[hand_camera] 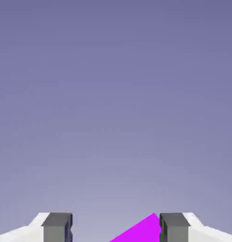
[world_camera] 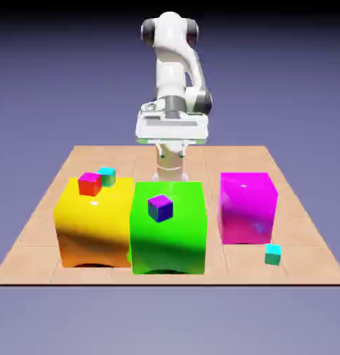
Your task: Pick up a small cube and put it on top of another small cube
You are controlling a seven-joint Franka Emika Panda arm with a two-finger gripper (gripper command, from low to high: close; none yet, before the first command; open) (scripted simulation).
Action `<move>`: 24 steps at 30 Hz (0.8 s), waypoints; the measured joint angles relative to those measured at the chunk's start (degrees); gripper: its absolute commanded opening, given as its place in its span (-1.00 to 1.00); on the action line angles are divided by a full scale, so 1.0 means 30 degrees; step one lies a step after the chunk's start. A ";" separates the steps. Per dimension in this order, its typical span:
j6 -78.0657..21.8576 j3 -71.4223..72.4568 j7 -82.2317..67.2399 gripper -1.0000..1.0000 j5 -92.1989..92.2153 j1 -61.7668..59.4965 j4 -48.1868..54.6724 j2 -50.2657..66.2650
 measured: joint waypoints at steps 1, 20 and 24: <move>-0.0654 0.0329 -0.0056 0.00 -0.0364 0.0105 0.0569 0.0692; -1.3078 0.6580 -0.1120 0.00 -0.7288 0.2094 1.1371 1.3843; -1.5694 0.7896 -0.1344 0.00 -0.8746 0.2518 1.3645 1.6612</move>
